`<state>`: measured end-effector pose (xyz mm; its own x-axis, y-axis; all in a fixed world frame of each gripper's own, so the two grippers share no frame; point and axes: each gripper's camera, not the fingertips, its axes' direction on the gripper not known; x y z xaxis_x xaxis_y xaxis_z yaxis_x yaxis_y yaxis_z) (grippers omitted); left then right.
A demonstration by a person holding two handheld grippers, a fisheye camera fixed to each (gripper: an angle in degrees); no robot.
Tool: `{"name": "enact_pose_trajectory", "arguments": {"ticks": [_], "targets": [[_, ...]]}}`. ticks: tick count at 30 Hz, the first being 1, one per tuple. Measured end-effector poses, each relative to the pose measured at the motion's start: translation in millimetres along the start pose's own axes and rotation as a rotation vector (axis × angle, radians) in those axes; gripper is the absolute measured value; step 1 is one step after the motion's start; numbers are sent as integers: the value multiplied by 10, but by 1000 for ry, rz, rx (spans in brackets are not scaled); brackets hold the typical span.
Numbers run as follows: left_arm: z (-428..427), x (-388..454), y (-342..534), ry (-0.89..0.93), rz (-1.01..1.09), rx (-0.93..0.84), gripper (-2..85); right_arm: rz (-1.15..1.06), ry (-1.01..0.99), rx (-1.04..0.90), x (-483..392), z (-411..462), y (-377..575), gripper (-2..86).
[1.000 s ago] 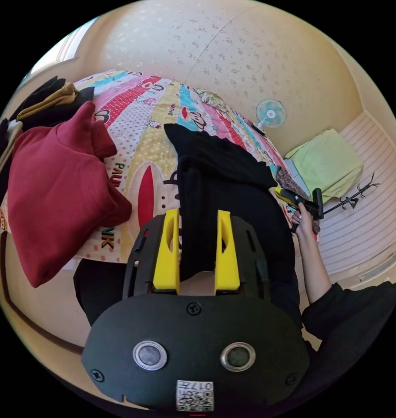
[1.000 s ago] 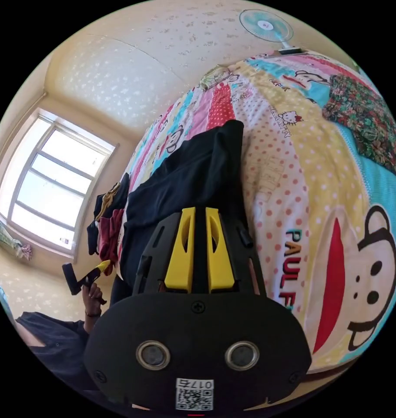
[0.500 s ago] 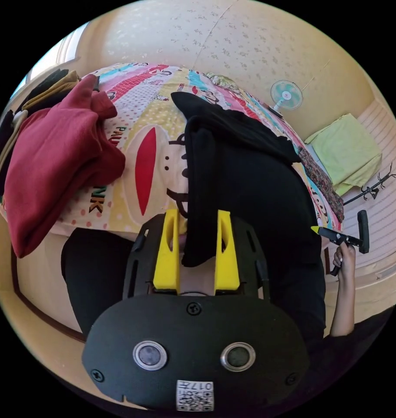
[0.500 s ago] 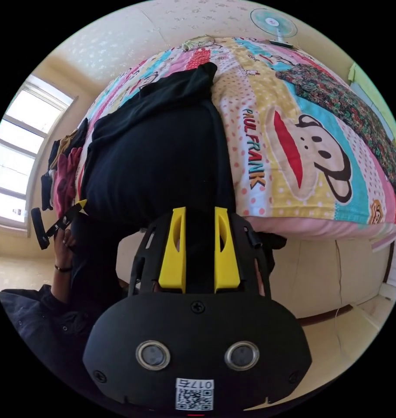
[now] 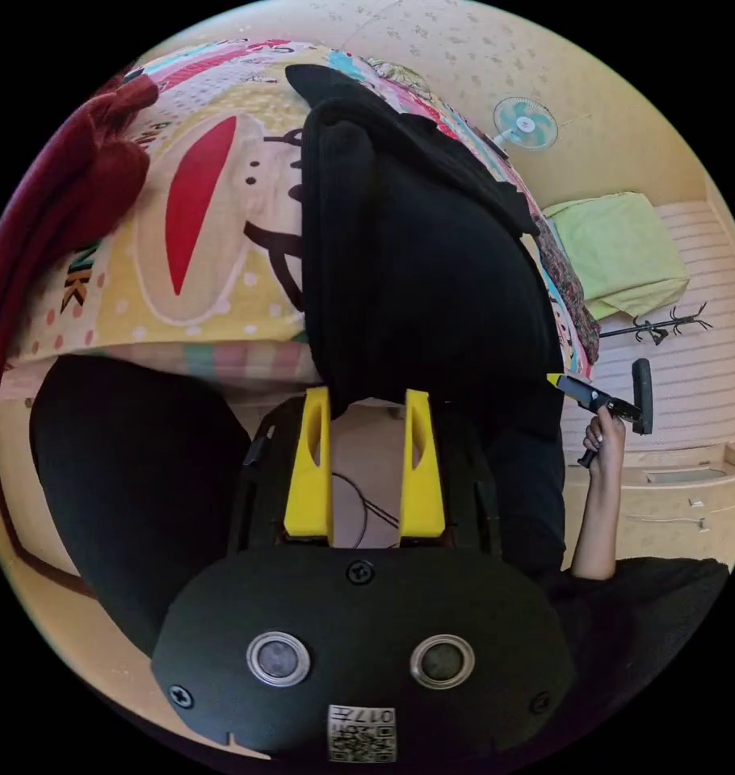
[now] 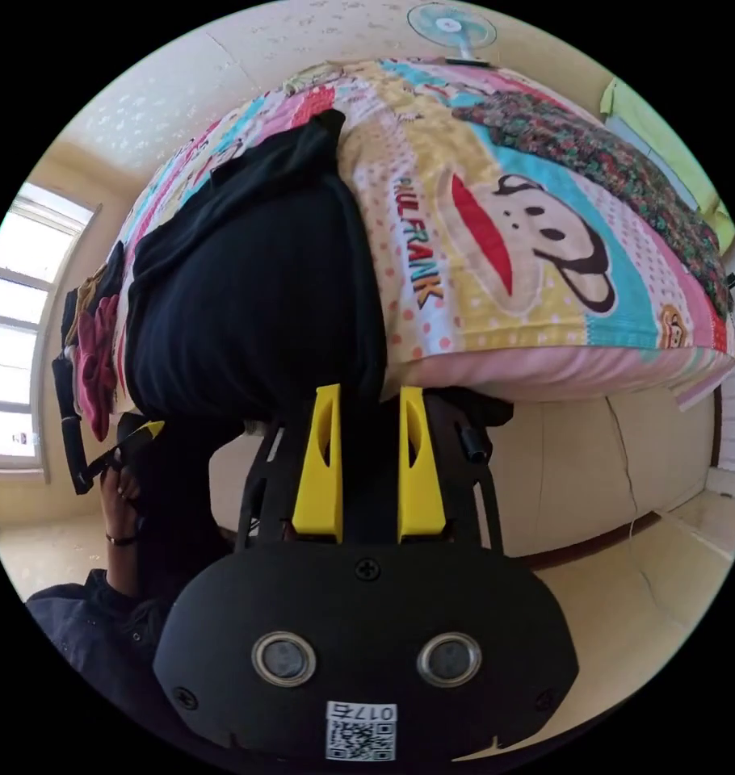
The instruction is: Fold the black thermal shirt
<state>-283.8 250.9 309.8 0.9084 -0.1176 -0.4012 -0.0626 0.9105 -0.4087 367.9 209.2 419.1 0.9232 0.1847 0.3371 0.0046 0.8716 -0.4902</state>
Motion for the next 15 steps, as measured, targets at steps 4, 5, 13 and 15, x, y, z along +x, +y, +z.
{"name": "enact_pose_trajectory", "arguments": {"ticks": [4, 5, 13, 15], "targets": [[-242, -92, -2, 92, 17, 0, 43, -52, -86, 68, -21, -299, 153, 44], [-391, -120, -2, 153, 32, 12, 39, -63, -104, 89, -28, -379, 179, 42], [-1886, 170, -339, 108, 235, 317, 31, -190, -191, 359, -172, -1617, 29, 35], [-2001, 236, -715, 81, 274, 344, 35, -177, -199, 316, -173, -1692, -260, 36]]}}
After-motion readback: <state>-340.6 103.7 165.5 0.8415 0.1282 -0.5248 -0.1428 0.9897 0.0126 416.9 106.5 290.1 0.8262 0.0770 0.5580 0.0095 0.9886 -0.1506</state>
